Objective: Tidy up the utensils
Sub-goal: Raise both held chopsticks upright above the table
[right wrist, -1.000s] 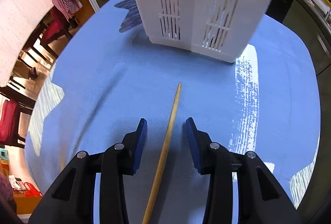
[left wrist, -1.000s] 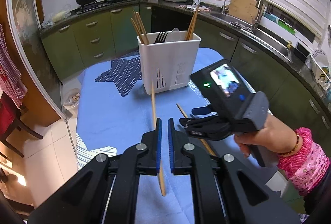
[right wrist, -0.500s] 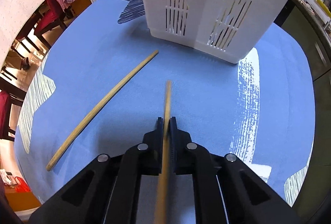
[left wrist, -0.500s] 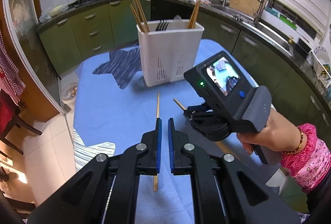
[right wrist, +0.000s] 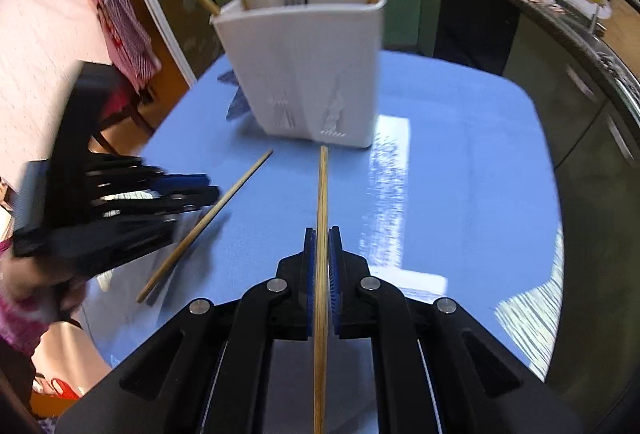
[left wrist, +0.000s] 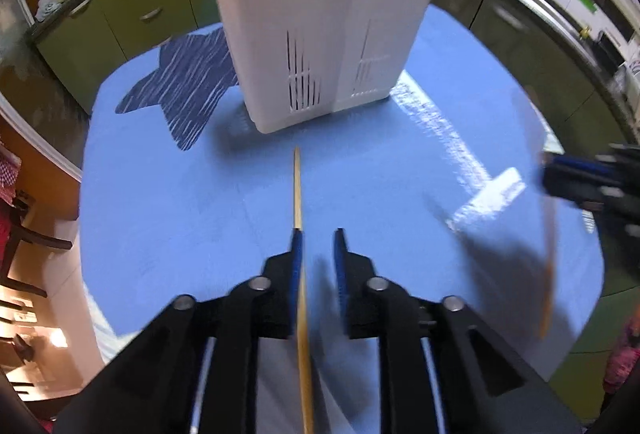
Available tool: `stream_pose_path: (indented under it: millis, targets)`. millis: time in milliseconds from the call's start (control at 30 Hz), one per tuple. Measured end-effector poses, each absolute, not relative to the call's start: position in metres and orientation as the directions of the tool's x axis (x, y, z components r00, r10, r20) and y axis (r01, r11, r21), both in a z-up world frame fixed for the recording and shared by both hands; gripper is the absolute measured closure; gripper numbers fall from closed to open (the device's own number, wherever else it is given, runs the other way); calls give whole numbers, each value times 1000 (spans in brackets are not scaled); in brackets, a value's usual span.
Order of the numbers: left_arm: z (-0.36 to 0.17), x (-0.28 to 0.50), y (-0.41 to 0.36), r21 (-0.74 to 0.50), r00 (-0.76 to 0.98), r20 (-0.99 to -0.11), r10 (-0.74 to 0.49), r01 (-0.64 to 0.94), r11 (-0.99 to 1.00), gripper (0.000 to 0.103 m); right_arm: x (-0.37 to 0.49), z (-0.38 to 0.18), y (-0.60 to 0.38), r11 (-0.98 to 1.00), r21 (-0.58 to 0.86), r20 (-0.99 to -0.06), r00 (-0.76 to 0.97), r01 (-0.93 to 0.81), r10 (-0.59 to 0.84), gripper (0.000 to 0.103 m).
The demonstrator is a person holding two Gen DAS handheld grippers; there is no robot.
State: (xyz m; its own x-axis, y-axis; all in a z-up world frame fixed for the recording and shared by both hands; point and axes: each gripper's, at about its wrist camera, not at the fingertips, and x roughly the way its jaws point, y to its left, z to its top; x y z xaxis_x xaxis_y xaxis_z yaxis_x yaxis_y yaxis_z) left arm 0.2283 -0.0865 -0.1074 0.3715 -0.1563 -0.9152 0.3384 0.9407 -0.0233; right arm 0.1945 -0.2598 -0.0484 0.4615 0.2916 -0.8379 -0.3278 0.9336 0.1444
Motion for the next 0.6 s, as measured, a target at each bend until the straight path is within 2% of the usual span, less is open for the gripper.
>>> stream_pose_path:
  millis: [467, 600]
  targets:
    - [-139, 260, -97, 15, 219, -974, -60, 329, 944, 83, 185, -46, -278, 933, 168, -828, 468, -317, 308, 96]
    - [-141, 266, -96, 1, 187, -980, -62, 320, 947, 91, 183, -46, -278, 933, 171, -828, 468, -317, 310, 96]
